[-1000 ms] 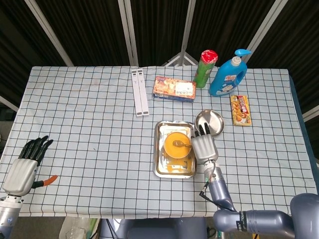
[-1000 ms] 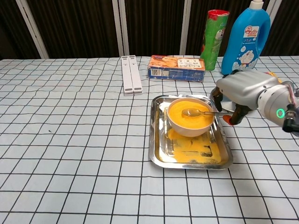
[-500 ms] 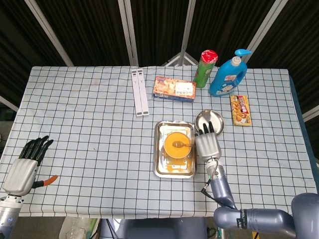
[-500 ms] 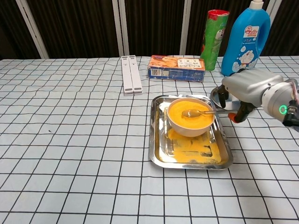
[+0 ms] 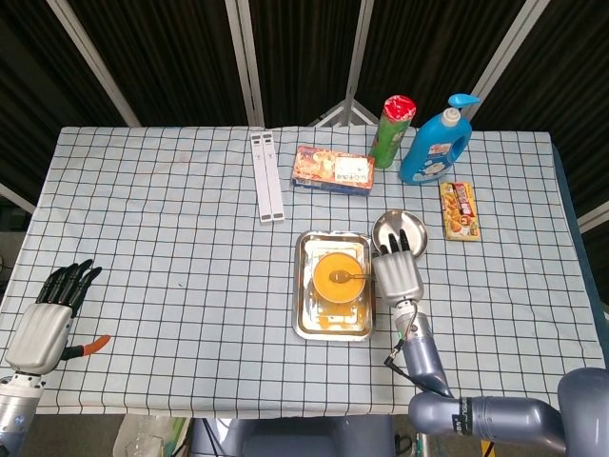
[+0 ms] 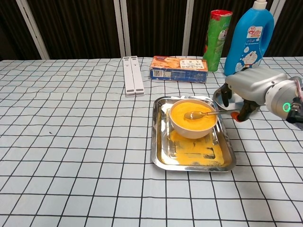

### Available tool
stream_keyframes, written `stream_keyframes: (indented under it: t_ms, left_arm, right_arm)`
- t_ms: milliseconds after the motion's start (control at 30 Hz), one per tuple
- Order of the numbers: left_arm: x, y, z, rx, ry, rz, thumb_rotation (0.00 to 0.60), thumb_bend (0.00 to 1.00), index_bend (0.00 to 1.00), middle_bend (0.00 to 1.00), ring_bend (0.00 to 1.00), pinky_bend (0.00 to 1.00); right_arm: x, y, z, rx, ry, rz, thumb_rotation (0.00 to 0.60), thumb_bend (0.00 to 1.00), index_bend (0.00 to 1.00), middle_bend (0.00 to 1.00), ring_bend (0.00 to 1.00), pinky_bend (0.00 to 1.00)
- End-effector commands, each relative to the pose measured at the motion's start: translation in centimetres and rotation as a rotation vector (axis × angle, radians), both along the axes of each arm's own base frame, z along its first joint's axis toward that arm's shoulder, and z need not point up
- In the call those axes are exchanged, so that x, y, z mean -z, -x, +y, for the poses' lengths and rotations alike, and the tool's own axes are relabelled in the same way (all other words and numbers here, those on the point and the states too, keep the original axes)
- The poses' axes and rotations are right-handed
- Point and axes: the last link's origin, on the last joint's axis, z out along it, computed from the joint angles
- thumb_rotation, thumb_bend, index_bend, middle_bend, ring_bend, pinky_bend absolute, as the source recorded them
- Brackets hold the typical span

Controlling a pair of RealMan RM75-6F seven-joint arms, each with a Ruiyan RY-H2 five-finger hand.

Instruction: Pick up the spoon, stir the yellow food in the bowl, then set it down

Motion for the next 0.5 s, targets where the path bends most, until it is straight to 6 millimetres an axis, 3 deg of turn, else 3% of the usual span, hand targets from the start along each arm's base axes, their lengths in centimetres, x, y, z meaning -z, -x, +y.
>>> stream_keyframes:
  t_ms: [33, 500]
  left_arm:
    - [0.00, 0.00, 0.01, 0.000, 0.000, 0.000, 0.600, 0.00, 0.00, 0.00, 0.00, 0.04]
    - [-0.02, -0.02, 0.02, 0.001, -0.002, -0.003, 0.600, 0.00, 0.00, 0.00, 0.00, 0.04]
  right_arm:
    - [0.05, -0.15, 0.14, -0.008, -0.001, -0.002, 0.600, 0.45, 0.43, 0.34, 0.14, 0.00]
    - [0.68, -0.45, 0.09, -0.028, 0.003, -0.029, 0.600, 0.45, 0.45, 0.45, 0.24, 0.00]
